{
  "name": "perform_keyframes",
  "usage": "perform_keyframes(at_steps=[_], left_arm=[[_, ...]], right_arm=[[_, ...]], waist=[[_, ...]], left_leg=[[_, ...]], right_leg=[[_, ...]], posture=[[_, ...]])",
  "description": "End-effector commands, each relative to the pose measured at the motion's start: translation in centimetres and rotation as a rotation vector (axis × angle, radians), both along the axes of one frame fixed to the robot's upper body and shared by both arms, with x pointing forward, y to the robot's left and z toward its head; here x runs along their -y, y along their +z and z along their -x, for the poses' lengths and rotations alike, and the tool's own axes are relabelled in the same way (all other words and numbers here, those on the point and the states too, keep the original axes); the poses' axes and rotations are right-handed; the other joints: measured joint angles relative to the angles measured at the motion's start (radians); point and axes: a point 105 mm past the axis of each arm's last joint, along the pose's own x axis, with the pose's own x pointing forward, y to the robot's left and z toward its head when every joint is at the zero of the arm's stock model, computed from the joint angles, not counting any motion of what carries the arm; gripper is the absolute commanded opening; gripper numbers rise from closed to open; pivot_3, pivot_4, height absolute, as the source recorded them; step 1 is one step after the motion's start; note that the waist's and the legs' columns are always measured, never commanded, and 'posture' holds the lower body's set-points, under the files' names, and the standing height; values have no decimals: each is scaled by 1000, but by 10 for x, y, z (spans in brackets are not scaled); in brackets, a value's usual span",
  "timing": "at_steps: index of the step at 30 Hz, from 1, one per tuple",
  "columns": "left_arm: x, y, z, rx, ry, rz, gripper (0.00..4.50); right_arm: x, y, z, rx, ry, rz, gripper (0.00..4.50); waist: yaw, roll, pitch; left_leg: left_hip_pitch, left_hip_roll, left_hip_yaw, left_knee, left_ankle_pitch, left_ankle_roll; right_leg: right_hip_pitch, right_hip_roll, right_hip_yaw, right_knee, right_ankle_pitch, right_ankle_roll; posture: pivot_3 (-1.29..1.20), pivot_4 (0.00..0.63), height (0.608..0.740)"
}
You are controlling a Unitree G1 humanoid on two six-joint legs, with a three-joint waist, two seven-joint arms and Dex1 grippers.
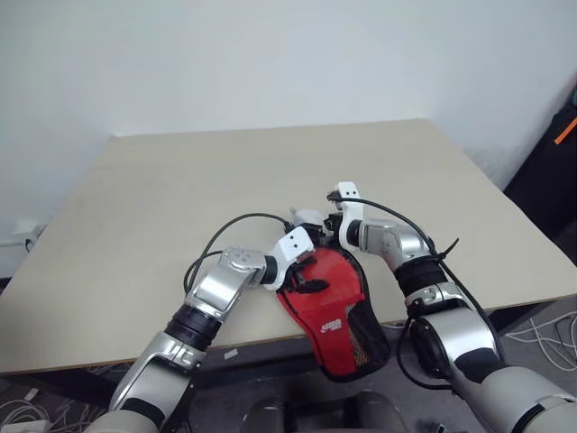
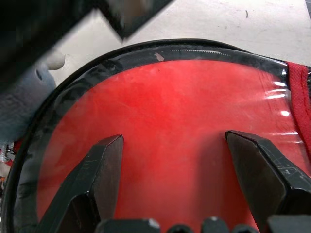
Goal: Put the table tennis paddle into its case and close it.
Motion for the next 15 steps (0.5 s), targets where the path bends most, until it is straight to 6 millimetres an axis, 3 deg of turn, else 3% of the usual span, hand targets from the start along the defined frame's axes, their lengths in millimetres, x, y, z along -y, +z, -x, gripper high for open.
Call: perform_keyframes(at_steps=[1, 7, 12, 15], left_arm=[[-11, -29, 10, -97, 29, -90, 3586], [-9, -28, 8, -93, 38, -88, 3586], [-12, -30, 9, -103, 55, -105, 3586], [-13, -31, 7, -104, 69, -108, 3586]], right_arm=[[-10, 14, -6, 53, 25, 3, 4368], [-13, 9, -10, 84, 16, 63, 4368], [-17, -5, -10, 154, 27, 217, 4368], [-22, -4, -9, 189, 46, 232, 3455]], waist=[[0, 0, 0], [0, 0, -1], [0, 0, -4], [-1, 0, -7]], left_leg=[[0, 0, 0, 0, 0, 0], [0, 0, 0, 0, -1, -1], [0, 0, 1, 0, -1, -2], [0, 0, 2, -1, -1, -2]], right_leg=[[0, 0, 0, 0, 0, 0], [0, 0, 0, 0, 0, 0], [0, 0, 0, 0, 0, 0], [0, 0, 0, 0, 0, 0]], posture=[[0, 0, 724], [0, 0, 724], [0, 0, 724], [0, 0, 724]])
